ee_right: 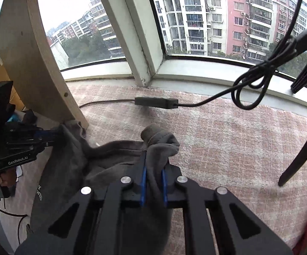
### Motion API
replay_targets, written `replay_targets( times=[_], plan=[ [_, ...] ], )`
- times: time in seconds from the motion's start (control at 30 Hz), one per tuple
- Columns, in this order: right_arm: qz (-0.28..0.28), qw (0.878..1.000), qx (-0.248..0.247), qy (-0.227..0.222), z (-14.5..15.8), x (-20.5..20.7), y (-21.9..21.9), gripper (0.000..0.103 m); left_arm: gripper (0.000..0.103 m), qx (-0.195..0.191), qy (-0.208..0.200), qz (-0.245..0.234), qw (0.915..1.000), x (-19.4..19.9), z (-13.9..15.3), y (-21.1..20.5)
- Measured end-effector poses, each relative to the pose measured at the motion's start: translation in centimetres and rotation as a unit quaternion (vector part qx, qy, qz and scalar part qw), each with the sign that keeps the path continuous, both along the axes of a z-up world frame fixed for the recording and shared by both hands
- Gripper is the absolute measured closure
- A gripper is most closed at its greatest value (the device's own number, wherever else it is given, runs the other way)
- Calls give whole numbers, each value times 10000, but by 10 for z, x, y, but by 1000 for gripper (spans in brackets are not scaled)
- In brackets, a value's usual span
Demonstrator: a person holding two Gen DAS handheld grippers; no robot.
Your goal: Fold clothes
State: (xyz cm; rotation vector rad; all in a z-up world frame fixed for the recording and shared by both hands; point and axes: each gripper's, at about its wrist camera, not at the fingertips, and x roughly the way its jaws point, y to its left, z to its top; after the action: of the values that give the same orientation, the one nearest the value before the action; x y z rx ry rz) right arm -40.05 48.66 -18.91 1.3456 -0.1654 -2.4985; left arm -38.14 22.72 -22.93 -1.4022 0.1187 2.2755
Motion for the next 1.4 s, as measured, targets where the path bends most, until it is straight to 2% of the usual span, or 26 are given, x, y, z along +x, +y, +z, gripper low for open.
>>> replay_targets(
  times=[0.13, 0.33, 0.47, 0.53, 0.63, 0.7, 0.77, 0.83, 0.9, 0.93, 1.0, 1.07, 1.1, 1.13, 1.17, 1.27, 1.37, 1.4],
  plan=[
    [-60, 9989, -425, 167, 47, 24, 5, 92, 96, 267, 261, -156, 9992, 32, 48, -11],
    [82, 9965, -632, 543, 122, 98, 2, 92, 96, 432, 719, -523, 9951, 113, 121, -42],
    [279, 9953, -552, 743, 150, 168, -5, 92, 96, 441, 892, -779, 9920, 180, 147, -61],
    [330, 9959, -394, 739, 148, 203, -10, 92, 96, 417, 886, -915, 9910, 205, 152, -58],
    [357, 9969, -137, 683, 139, 256, -17, 92, 96, 377, 760, -1104, 9903, 248, 139, -58],
    [361, 9975, 15, 604, 129, 291, -21, 92, 95, 310, 573, -1245, 9901, 282, 119, -55],
    [335, 9993, 66, 164, 99, 325, -22, 85, 88, 222, 77, -1383, 9901, 319, 92, -64],
    [410, 9974, 200, -564, 66, 360, -23, 73, 87, -10, -417, -1436, 9888, 364, 64, -71],
    [294, 9943, 277, -987, 49, 400, -18, 73, 87, -160, -859, -1352, 9870, 405, 48, -96],
    [197, 9932, 243, -1118, 45, 419, -13, 73, 87, -162, -1020, -1270, 9865, 419, 46, -108],
    [-158, 9940, -152, -1074, 53, 446, 3, 73, 87, -90, -1167, -1045, 9876, 436, 54, -129],
    [-452, 9914, -684, -1021, 66, 455, 16, 68, 83, 68, -1075, -898, 9901, 436, 70, -139],
    [-527, 9906, -874, -908, 71, 456, 19, 66, 75, 145, -998, -840, 9914, 433, 78, -141],
    [-566, 9908, -946, -790, 74, 453, 20, 63, 69, 229, -898, -822, 9923, 427, 83, -138],
    [-603, 9917, -872, -731, 73, 447, 17, 59, 68, 283, -817, -829, 9928, 419, 84, -132],
    [-711, 9934, -607, -668, 61, 424, 7, 59, 67, 318, -722, -883, 9930, 395, 67, -103],
    [-812, 9915, -498, -885, 32, 400, 0, 59, 67, 598, -1140, -705, 9892, 366, 33, -81],
    [-858, 9903, -482, -982, 23, 394, -1, 59, 67, 582, -1176, -659, 9892, 361, 27, -78]
  ],
)
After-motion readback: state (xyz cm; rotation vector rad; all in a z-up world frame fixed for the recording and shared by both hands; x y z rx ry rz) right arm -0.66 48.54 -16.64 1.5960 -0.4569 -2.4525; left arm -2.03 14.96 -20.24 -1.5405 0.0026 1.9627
